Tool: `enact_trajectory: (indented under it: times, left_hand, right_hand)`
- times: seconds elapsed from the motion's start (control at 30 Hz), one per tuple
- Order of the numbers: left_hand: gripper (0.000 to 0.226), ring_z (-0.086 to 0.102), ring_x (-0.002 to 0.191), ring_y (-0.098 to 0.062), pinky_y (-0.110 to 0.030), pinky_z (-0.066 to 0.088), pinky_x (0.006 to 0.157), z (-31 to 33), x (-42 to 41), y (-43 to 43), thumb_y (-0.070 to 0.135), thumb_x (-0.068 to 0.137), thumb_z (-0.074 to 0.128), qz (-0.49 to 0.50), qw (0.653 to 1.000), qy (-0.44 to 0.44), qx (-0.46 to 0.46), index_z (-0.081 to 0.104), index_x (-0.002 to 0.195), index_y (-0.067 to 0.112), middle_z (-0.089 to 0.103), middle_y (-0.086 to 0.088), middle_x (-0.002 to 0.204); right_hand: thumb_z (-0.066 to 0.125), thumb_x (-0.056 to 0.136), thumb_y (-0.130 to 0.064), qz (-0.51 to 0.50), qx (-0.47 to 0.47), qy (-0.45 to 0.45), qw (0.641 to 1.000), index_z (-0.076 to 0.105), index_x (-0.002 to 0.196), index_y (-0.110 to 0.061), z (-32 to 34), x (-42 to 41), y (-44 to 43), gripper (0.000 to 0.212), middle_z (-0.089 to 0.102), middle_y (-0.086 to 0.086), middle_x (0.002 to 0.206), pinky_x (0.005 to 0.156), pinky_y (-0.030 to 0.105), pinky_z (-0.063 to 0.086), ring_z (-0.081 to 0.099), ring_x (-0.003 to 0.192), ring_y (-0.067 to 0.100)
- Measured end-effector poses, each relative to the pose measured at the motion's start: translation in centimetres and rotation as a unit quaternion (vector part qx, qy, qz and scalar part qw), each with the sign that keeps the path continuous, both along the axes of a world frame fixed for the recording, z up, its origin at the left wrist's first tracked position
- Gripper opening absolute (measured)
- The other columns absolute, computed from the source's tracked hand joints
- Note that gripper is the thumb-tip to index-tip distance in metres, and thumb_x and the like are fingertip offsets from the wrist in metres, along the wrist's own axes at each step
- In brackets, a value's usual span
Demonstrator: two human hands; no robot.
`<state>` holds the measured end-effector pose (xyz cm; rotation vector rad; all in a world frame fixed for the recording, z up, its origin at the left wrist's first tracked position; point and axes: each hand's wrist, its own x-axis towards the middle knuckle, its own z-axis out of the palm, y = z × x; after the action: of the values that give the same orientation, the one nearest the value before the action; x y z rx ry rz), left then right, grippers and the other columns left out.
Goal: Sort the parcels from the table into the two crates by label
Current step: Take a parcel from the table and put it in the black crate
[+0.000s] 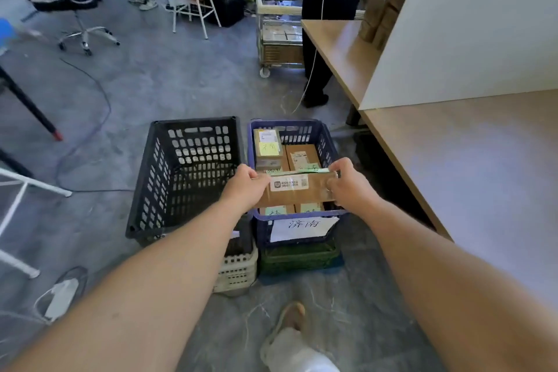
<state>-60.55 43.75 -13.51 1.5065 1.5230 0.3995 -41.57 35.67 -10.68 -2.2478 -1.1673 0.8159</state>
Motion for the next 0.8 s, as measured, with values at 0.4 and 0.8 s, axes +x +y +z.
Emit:
enact_trajectory:
  times: [0.4, 0.8]
  left_hand:
    - [0.022, 0.052, 0.08, -0.016, -0.028, 0.042, 0.062, -2.0, -2.7, 10.8, 0.019, 0.088, 0.066, 0.064, 0.994, 0.082, 0.02, 0.047, 0.099, 0.018, 0.053, -0.001, 0.095]
    - [0.041, 0.045, 0.1, -0.011, -0.03, 0.037, 0.079, -6.3, -3.1, 21.3, 0.027, 0.097, 0.055, 0.084, 0.993, 0.08, -0.018, 0.041, 0.136, 0.025, 0.05, 0.001, 0.137]
  right_hand:
    - [0.053, 0.097, -0.018, 0.12, -0.004, 0.017, 0.993, 0.051, 0.115, -0.018, -2.9, -1.4, 13.9, 0.018, 0.058, 0.0, 0.1, 0.074, 0.036, 0.056, 0.062, 0.084, 0.018]
    - [0.054, 0.094, -0.008, 0.203, -0.024, -0.034, 0.978, 0.043, 0.128, -0.026, -9.3, -1.5, 27.3, 0.04, 0.057, 0.003, 0.122, 0.064, 0.026, 0.052, 0.057, 0.089, 0.016]
